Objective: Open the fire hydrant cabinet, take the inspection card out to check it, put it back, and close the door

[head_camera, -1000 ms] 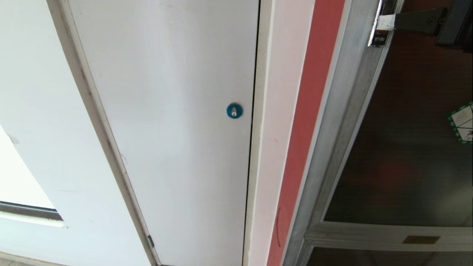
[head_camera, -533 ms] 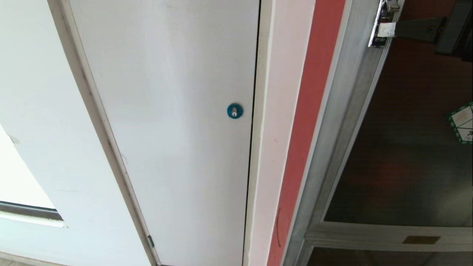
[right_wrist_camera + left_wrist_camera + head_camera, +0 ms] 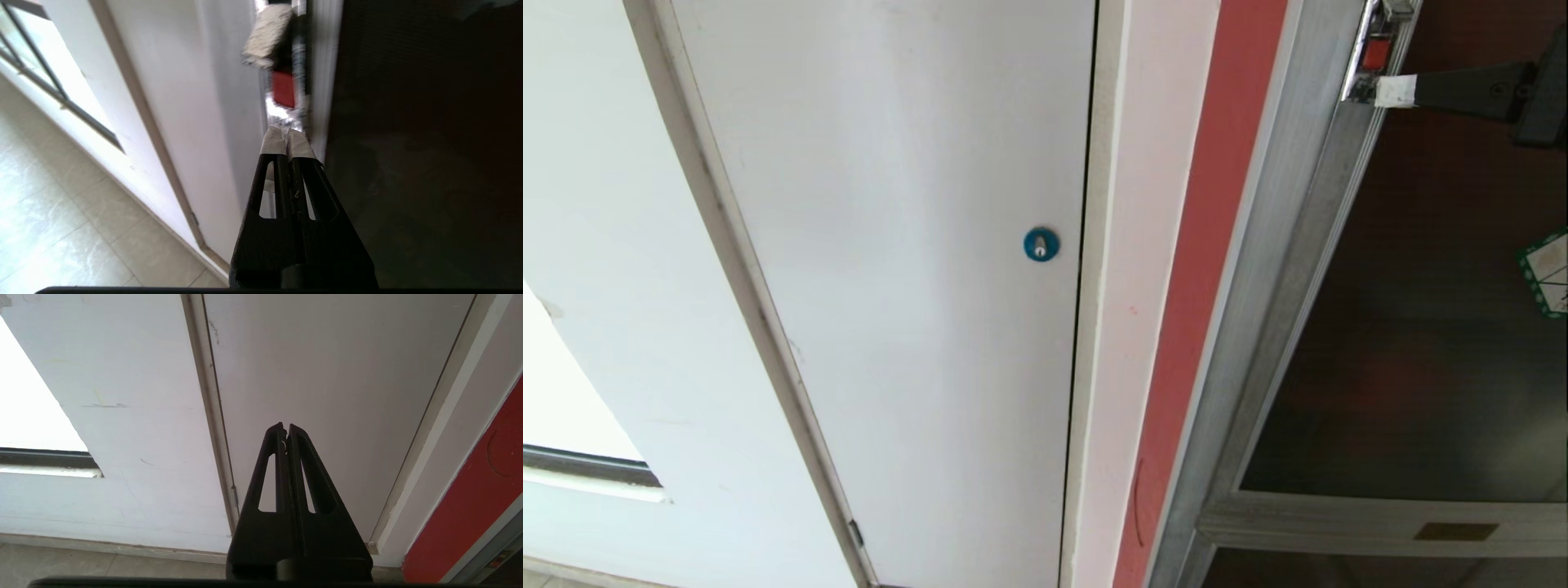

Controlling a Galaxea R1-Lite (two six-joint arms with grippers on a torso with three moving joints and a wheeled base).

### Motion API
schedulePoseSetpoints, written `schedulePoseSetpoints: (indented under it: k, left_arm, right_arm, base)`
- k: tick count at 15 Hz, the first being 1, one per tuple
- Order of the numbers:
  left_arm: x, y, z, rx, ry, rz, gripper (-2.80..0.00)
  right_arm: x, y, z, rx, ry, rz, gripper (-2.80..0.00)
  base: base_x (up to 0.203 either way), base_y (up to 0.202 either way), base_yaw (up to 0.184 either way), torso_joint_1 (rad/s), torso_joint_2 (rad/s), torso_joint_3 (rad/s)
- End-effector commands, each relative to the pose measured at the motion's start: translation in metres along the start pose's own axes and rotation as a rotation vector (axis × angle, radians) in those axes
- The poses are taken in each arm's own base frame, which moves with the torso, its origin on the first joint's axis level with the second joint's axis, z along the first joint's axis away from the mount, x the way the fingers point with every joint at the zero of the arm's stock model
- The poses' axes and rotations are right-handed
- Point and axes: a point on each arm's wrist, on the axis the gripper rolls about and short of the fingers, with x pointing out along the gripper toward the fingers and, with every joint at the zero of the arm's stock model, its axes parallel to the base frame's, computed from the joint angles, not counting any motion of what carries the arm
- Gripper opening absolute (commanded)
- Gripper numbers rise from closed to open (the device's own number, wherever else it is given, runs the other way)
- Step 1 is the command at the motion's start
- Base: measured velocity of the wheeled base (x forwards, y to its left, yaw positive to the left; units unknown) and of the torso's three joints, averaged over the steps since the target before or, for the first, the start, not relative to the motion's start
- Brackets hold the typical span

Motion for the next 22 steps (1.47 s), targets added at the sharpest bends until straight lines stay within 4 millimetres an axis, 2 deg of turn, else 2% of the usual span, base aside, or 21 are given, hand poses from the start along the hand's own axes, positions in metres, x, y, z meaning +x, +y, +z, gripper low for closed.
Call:
schedulePoseSetpoints:
  k: [1,5,8,10,13,15,17,22]
  left_arm:
    - [0.001,0.000,-0.002,0.000,0.007,0.000,-2.80]
    - [0.001,0.000,-0.002,0.000,0.007,0.000,-2.80]
    - [0.000,0.000,-0.002,0.000,0.005,0.000,-2.80]
    - [0.001,0.000,-0.002,0.000,0.007,0.000,-2.80]
    - [0.001,0.000,-0.002,0.000,0.007,0.000,-2.80]
    - [0.000,0.000,-0.002,0.000,0.005,0.001,-2.80]
    - [0.001,0.000,-0.002,0.000,0.007,0.000,-2.80]
    - [0.000,0.000,-0.002,0.000,0.006,0.000,-2.80]
  right_arm:
    - [-0.016,0.012,0.002,-0.010,-0.024,0.035,-2.80]
    - [-0.041,0.035,-0.006,-0.012,-0.034,0.123,-2.80]
    - [-0.044,0.036,-0.017,-0.019,-0.050,0.096,-2.80]
    - [-0.037,0.039,-0.029,-0.027,-0.089,0.039,-2.80]
    - [-0.020,0.063,-0.047,-0.083,-0.141,-0.046,-2.80]
    - [-0.002,0.077,-0.053,-0.113,-0.224,-0.147,-2.80]
    - [0.013,0.082,-0.057,-0.139,-0.276,-0.262,-2.80]
    - [0.018,0.081,-0.059,-0.188,-0.372,-0.371,-2.80]
  base:
    - [0.000,0.000,0.000,0.000,0.00,0.000]
    - [0.000,0.000,0.000,0.000,0.00,0.000]
    - [0.000,0.000,0.000,0.000,0.00,0.000]
    - [0.000,0.000,0.000,0.000,0.00,0.000]
    - [0.000,0.000,0.000,0.000,0.00,0.000]
    - [0.000,0.000,0.000,0.000,0.00,0.000]
    - [0.000,0.000,0.000,0.000,0.00,0.000]
    - [0.000,0.000,0.000,0.000,0.00,0.000]
